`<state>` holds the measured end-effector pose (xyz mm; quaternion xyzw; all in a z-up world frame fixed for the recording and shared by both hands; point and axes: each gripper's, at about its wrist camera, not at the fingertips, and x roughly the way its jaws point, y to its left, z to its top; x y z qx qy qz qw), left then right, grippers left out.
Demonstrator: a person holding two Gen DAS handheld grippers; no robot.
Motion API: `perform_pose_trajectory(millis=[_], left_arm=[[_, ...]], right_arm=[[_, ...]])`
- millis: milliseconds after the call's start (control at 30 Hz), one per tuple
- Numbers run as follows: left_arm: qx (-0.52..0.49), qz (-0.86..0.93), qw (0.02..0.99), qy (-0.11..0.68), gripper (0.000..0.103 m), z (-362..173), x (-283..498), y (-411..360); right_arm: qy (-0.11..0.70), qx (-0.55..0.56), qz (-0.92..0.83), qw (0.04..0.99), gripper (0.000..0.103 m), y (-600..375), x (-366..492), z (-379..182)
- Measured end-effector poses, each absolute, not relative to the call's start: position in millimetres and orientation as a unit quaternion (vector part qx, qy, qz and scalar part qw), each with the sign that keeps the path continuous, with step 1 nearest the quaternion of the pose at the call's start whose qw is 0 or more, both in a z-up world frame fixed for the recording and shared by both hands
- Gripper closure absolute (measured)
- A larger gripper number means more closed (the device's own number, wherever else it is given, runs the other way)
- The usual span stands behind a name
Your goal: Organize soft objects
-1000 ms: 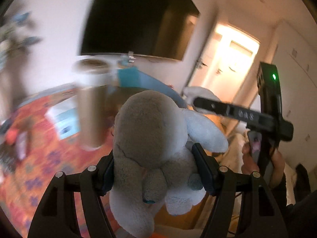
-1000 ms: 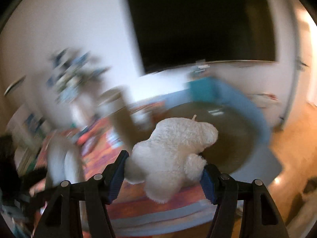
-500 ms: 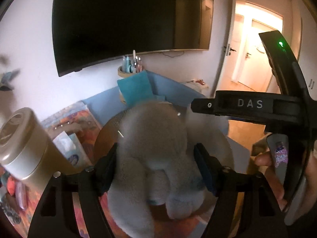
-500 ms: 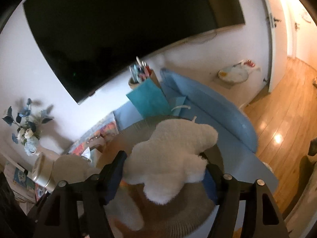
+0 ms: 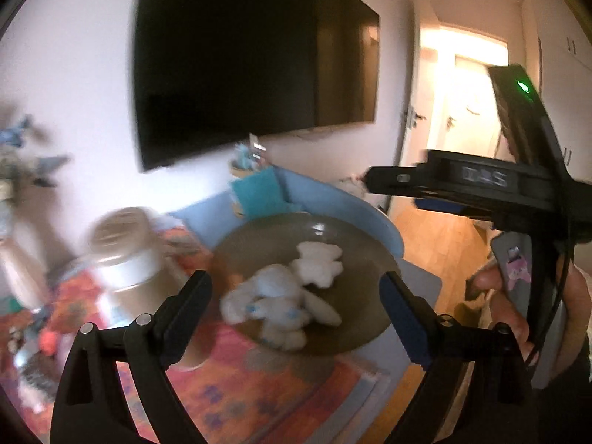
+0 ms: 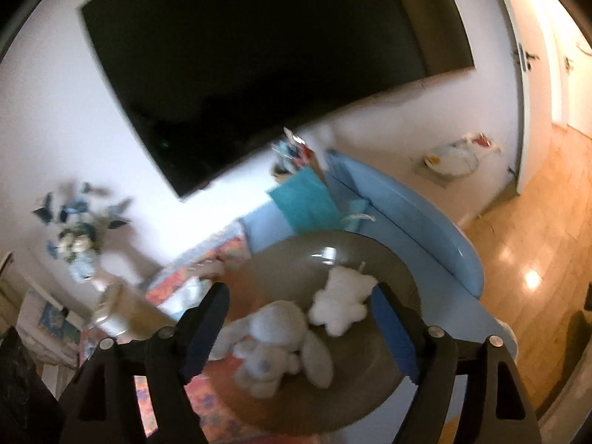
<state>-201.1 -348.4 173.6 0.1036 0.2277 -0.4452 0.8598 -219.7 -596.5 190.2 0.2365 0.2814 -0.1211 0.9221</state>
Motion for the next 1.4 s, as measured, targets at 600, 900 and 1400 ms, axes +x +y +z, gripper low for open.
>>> perform_pose_trajectory(millis=[600,900,1400], left_arm=[[0.027,-0.116,0.957,0.266,0.001,137.3,-110.2,-25.1],[0.020,-0.082,0.948,0.305,0.001,60.0,-47.4,7.9],[0.028,-0.064,0.946,0.317,0.001,45.8,-38.5,7.0]], right_arm=[[0.322,0.034,0.125,0.938,0.008,-251.0,-144.2,168.2],[0.352,0.013,0.083,0.932,0.008,-205.0,-55.5,72.5],[0.354,0.027,0.057,0.933,0.007,-215.0,-38.9,37.3]])
